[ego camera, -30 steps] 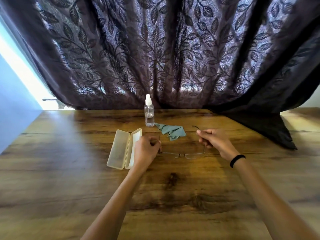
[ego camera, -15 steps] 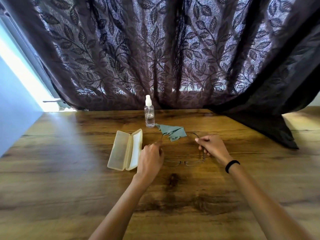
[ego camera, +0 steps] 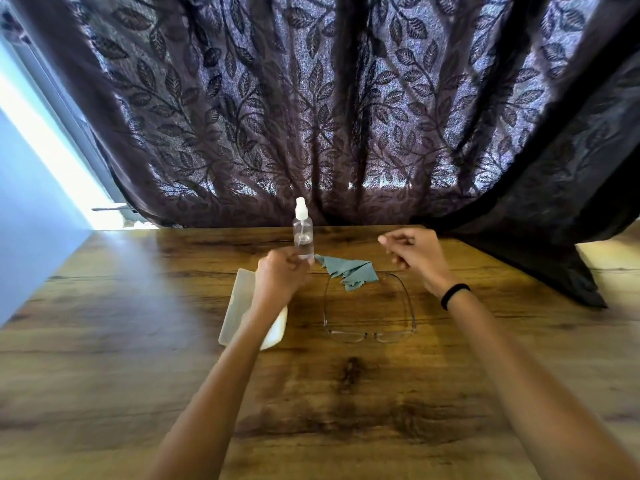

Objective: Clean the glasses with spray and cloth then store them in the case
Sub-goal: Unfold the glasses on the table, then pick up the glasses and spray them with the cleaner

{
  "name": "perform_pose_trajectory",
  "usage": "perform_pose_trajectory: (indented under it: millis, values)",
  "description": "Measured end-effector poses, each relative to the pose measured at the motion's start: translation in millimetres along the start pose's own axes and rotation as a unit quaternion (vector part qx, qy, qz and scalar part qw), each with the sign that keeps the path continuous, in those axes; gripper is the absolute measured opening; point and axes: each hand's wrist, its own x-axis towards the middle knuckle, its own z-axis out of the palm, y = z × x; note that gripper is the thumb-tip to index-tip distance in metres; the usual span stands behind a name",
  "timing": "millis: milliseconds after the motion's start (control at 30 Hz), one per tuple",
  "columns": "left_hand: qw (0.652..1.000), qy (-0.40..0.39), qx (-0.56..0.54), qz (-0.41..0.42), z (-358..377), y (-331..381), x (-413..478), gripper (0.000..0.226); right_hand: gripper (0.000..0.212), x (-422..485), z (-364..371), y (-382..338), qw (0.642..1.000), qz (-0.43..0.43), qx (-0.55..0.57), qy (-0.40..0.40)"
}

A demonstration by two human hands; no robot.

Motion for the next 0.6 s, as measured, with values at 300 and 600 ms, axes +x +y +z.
perform_pose_trajectory:
  millis: [300,600]
  values:
    - [0.999,0.025,0.036,-0.008,-15.0,2.4,70.4,0.026,0.033,38.3,79.8,-28.9,0.995,-0.041,0.025,-0.083]
    - [0.995,-0.02,0.087,0.046,-3.1,-10.8,83.6,0.02,0.041,48.9,112.5,-16.4,0.995,-0.047,-0.031,-0.088]
